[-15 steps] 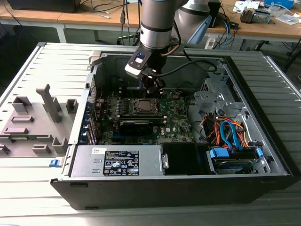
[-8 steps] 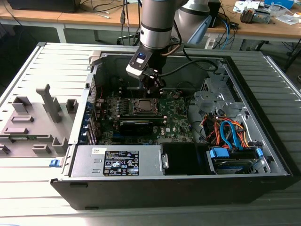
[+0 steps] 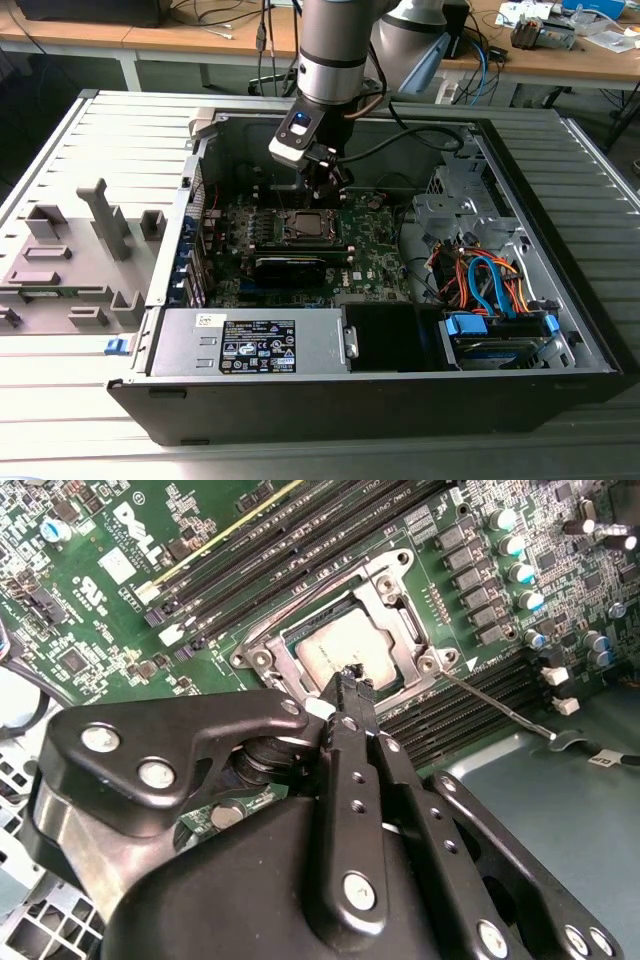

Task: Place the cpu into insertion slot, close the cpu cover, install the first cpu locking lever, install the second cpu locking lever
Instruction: 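Install the first cpu locking lever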

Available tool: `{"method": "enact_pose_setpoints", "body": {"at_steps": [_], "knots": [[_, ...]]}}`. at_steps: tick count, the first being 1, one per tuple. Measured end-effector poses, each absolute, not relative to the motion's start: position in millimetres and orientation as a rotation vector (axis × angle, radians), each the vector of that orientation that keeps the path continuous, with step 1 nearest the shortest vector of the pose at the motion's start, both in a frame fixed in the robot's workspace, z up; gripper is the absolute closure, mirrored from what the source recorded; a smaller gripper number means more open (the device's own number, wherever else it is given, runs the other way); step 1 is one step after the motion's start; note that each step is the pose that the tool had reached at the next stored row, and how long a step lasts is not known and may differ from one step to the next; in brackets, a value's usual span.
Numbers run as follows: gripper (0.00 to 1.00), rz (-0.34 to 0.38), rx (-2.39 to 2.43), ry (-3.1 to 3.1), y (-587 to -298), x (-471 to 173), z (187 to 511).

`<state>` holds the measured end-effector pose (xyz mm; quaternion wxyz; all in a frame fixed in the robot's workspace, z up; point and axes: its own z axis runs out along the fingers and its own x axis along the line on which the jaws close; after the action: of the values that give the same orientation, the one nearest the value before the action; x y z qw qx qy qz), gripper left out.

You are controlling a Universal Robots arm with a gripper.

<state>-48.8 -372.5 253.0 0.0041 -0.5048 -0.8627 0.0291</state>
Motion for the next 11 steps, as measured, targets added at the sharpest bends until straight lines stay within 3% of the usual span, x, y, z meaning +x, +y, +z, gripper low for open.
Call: {"method": "enact_pose_setpoints", "body": {"at_steps": [11], "knots": [[0.89, 0.091, -1.545, -2.725, -372.5, -48.8, 253.0]]}}
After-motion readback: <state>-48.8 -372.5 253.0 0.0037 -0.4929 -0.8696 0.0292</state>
